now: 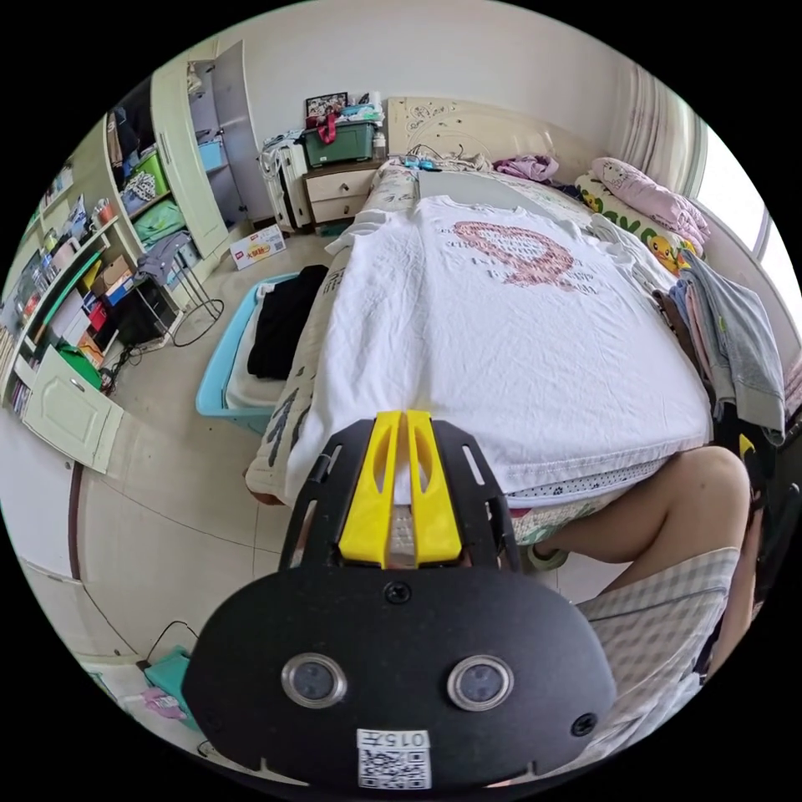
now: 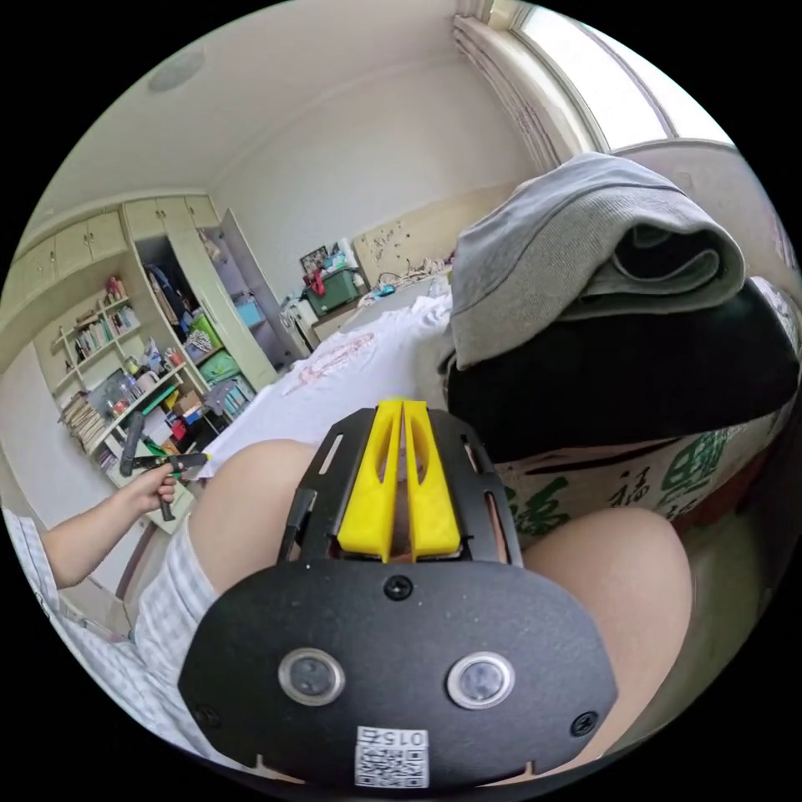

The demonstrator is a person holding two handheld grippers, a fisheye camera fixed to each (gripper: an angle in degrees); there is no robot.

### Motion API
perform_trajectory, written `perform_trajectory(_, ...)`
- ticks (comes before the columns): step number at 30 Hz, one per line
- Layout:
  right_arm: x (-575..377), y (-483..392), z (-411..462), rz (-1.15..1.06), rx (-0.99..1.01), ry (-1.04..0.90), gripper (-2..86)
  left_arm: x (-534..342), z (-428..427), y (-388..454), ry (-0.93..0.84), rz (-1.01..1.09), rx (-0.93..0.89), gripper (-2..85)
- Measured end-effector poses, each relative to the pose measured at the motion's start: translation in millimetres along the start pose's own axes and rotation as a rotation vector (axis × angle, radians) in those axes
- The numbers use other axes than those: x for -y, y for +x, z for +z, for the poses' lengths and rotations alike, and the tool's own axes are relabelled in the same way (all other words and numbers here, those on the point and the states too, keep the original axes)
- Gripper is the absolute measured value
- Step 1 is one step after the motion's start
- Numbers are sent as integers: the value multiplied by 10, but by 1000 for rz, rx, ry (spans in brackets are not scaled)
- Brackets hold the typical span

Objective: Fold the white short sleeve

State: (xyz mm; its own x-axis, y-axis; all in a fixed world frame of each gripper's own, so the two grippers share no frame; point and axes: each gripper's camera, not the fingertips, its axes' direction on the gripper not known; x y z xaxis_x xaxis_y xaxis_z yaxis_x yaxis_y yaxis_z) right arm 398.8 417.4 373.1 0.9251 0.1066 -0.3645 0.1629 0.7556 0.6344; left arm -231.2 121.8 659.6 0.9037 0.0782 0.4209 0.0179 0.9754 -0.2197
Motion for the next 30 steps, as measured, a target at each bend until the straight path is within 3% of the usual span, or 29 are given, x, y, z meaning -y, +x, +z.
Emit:
perform_trajectory(7, -325, -242, -348, -35, 13, 80, -1, -67, -138, -197, -11, -99, -60, 5)
perform_trajectory(10, -423, -337, -483, -34, -6, 117, 8, -181, -390, -330, 93, -139, -127, 7)
perform_trajectory(19, -609, -519, -780, 14, 55, 178, 46, -330, -811, -565, 132, -141, -189, 12)
perform_trajectory(30, -523, -897, -592, -7, 56, 117, 56, -299, -829, -592, 82, -113, -182, 50)
